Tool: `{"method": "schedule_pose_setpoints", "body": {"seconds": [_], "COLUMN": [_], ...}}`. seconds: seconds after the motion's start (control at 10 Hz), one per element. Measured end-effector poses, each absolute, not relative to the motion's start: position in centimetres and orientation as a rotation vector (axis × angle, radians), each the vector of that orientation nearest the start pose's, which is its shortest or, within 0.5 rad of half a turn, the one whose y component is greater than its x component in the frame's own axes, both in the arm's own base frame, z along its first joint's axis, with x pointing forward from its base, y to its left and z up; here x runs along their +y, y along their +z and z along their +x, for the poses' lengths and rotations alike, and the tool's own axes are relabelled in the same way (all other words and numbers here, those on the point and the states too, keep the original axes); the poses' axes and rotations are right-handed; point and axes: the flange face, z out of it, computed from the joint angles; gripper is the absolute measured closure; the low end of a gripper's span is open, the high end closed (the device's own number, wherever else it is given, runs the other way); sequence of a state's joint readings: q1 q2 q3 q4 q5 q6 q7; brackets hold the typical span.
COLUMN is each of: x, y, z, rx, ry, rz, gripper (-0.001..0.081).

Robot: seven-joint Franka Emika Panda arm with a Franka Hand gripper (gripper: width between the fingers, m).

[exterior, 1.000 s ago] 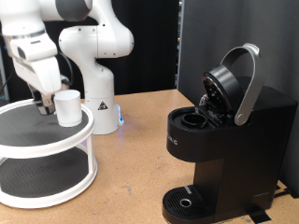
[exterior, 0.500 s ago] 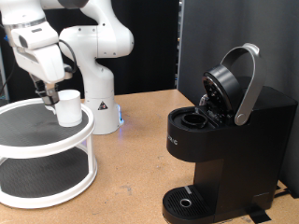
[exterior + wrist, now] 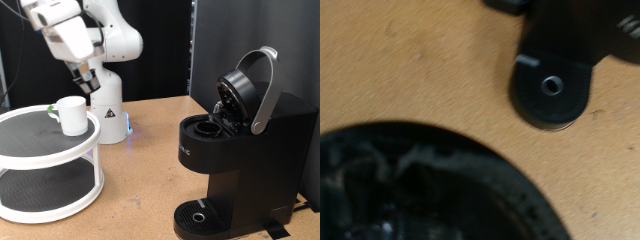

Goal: Make a cup of coffee with the keurig machine

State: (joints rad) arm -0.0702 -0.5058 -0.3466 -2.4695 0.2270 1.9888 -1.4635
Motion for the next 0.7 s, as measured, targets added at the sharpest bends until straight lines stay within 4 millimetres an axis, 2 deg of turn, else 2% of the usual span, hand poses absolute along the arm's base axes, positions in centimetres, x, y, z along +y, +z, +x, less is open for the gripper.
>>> {"method": "schedule_pose_setpoints", "body": {"seconds": [0.3,0.4,0.7], "x": [-12.6,-12.2,-11.6], "y": [49.4,49.5,48.8], "z": [39.1,39.9,39.9], "rx": [-1.26,-1.238,-1.213], "ry": [-0.459,-0.437,-0.437], "rz": [-2.556,-2.567,-2.563], "gripper": [0.0323,0.0323,0.0323]}}
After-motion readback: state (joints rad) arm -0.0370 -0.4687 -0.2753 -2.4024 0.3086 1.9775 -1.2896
